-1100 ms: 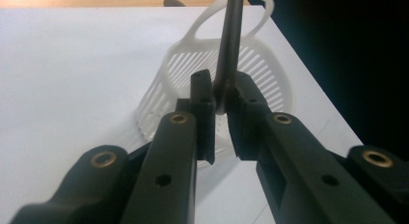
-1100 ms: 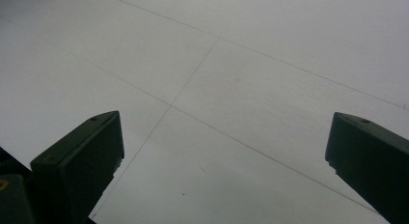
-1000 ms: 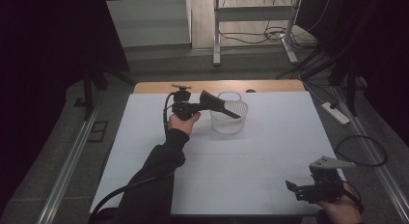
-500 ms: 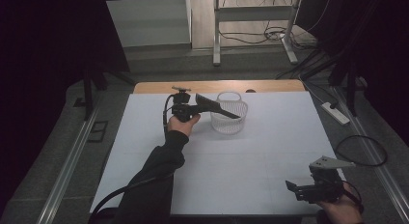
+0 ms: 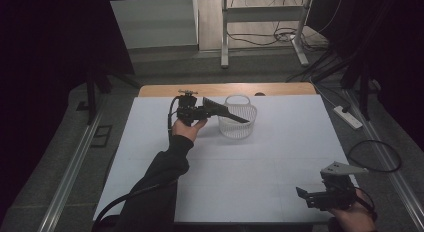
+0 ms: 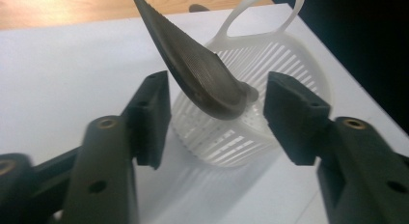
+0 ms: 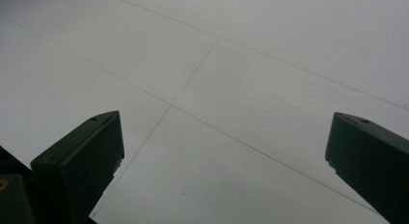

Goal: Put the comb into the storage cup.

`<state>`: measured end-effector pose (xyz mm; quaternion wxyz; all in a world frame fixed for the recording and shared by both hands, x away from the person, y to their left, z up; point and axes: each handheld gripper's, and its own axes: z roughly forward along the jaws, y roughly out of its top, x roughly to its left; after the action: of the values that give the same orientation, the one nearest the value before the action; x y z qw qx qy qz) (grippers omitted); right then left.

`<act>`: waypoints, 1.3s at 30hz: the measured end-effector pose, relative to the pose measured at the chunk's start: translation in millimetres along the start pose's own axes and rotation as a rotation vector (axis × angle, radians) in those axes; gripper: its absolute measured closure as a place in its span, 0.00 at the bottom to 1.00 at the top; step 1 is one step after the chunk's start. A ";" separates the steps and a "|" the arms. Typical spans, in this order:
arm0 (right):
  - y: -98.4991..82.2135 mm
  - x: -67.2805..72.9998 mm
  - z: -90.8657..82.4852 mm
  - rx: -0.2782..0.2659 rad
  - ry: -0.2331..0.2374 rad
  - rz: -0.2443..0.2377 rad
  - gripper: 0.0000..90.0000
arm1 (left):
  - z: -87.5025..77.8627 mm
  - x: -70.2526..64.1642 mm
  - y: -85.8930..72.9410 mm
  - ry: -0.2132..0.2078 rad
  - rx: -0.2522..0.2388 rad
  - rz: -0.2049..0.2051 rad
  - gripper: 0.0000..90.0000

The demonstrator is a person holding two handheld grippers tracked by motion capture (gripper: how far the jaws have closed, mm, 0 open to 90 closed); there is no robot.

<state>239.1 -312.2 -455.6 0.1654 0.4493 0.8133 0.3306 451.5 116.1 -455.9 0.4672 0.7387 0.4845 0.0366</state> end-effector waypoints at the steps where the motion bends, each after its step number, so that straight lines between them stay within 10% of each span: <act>1: 0.0 0.0 0.0 0.001 0.000 0.000 0.00 | -0.6 -0.7 -0.3 0.009 -0.004 0.013 0.40; 14: 0.0 0.4 -0.2 0.000 0.001 -0.004 0.00 | -3.4 -5.8 -7.9 0.063 -0.007 0.136 0.09; 39: 0.1 0.6 -0.1 0.000 0.000 -0.005 0.00 | -23.0 -2.0 -18.5 0.084 0.012 0.236 0.00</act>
<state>238.8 -311.6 -455.5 0.1661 0.4472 0.8145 0.3302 426.2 131.4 -455.6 0.4344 0.7911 0.4138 0.1192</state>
